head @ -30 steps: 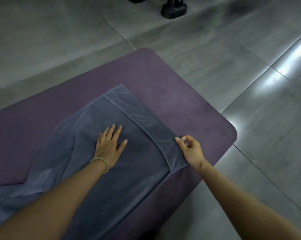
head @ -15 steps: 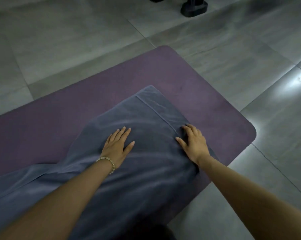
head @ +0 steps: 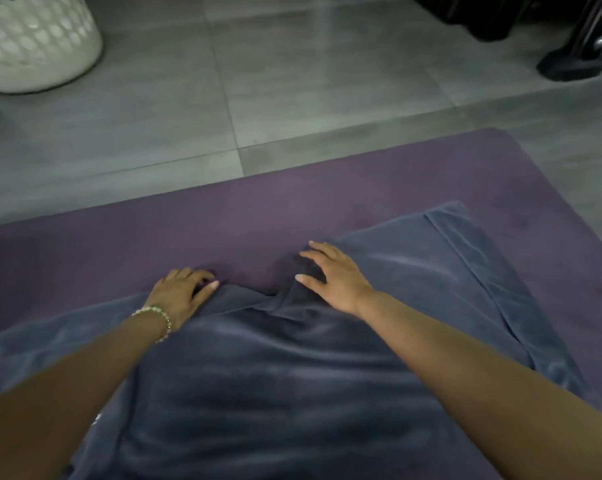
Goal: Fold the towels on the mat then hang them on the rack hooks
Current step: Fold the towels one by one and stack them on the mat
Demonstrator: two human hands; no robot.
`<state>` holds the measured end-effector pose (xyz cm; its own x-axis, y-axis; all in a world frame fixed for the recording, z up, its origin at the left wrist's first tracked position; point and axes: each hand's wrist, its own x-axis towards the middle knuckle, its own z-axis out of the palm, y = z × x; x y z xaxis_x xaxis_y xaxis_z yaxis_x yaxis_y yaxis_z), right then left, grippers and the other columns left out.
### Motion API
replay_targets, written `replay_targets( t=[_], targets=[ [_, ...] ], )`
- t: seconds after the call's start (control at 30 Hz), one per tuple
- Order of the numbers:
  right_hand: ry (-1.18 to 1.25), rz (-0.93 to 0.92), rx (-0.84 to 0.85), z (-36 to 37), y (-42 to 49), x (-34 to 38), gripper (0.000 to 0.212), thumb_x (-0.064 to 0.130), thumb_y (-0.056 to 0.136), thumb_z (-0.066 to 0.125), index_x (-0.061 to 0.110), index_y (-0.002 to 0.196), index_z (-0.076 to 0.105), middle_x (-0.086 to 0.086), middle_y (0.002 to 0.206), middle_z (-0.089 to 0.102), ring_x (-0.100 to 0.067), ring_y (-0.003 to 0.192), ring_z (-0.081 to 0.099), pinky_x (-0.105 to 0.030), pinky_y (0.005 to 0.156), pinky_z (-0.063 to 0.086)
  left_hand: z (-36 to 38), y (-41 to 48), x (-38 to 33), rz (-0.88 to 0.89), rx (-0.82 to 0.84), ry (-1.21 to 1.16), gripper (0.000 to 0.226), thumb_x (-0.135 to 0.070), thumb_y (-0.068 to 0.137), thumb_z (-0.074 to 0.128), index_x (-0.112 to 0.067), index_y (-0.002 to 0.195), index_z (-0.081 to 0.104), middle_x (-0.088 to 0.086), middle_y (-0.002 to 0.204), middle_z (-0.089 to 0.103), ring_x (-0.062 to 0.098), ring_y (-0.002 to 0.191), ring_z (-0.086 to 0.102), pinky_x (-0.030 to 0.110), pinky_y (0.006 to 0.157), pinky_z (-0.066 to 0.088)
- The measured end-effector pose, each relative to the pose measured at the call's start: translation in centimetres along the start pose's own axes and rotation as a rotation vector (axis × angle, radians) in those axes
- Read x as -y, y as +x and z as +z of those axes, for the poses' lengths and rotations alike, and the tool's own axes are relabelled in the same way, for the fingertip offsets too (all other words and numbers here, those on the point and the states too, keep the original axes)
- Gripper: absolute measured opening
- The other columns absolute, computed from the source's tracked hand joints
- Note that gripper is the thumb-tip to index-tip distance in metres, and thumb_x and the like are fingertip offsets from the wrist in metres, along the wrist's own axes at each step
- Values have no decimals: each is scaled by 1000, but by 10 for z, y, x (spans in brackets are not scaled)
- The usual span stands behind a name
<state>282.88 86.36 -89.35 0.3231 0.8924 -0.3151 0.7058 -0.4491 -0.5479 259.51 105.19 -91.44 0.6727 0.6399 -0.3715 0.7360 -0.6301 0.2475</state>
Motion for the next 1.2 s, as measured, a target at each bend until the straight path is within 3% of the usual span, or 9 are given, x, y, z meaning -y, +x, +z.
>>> replay_targets(
  t=[0.17, 0.3, 0.4, 0.5, 0.67, 0.87, 1.03, 1.13, 1.2],
  targets=[
    [-282, 104, 111, 5, 30, 14, 51, 55, 97, 33, 21, 133, 46, -3, 137, 46, -24, 134, 30, -35, 116, 11, 4, -1, 26, 28, 54, -181, 30, -58, 88, 42, -33, 74, 51, -5, 76, 59, 19, 82, 54, 29, 79, 37],
    [-349, 114, 71, 7, 36, 4, 37, 53, 96, 39, 24, 87, 58, -2, 105, 63, -24, 110, 47, -34, 103, 23, 2, 9, 38, -83, -105, -545, 27, -40, 92, 56, -26, 69, 56, 4, 76, 61, 20, 76, 54, 29, 75, 42],
    [-186, 139, -201, 4, 46, 8, 32, 44, 96, 48, 17, 88, 65, -7, 97, 63, -28, 104, 50, -34, 98, 27, -3, 22, 49, -148, -169, -559, 17, -34, 92, 57, -21, 86, 66, 5, 94, 68, 24, 91, 61, 34, 89, 47],
    [-172, 218, -260, 1, 55, 13, 27, 38, 95, 52, 15, 101, 64, -10, 107, 61, -31, 109, 50, -35, 101, 28, -6, 19, 74, -252, -202, -561, 34, -41, 92, 54, -16, 113, 64, 9, 113, 64, 28, 109, 57, 41, 101, 43],
    [-32, 5, -130, 22, 71, 72, 31, 35, 90, 62, 16, 115, 60, -6, 118, 54, -24, 112, 51, -33, 99, 37, -14, -37, 157, -388, -185, -342, 51, -47, 92, 51, -17, 132, 51, 12, 130, 54, 33, 122, 45, 40, 109, 31],
    [113, -298, 184, 99, 90, 206, 35, 37, 83, 71, 20, 113, 65, 3, 108, 54, -5, 70, 48, -24, 79, 43, -6, -116, 227, -667, -217, -397, 58, -47, 93, 49, -19, 142, 38, 12, 143, 39, 36, 131, 32, 42, 110, 25],
    [197, -331, 263, 181, 100, 280, 45, 42, 79, 74, 23, 118, 64, 4, 121, 57, -1, 75, 45, -25, 88, 42, -3, -140, 246, -696, -401, -924, 34, -28, 93, 56, -3, 116, 54, 8, 104, 58, 21, 95, 53, 26, 85, 39],
    [99, -341, 287, 217, 105, 303, 53, 45, 78, 73, 24, 124, 60, 3, 127, 47, -11, 98, 51, -29, 92, 44, 4, -146, 250, -658, -382, -907, 20, -28, 90, 62, -9, 93, 59, 5, 83, 62, 14, 74, 54, 16, 69, 39],
    [11, -334, 211, 230, 107, 308, 49, 46, 79, 71, 27, 122, 59, 6, 122, 42, -11, 103, 52, -28, 83, 45, 8, -150, 249, -606, -323, -860, 21, -31, 86, 67, -11, 82, 61, -1, 69, 59, 9, 62, 52, 14, 61, 41]
  ],
)
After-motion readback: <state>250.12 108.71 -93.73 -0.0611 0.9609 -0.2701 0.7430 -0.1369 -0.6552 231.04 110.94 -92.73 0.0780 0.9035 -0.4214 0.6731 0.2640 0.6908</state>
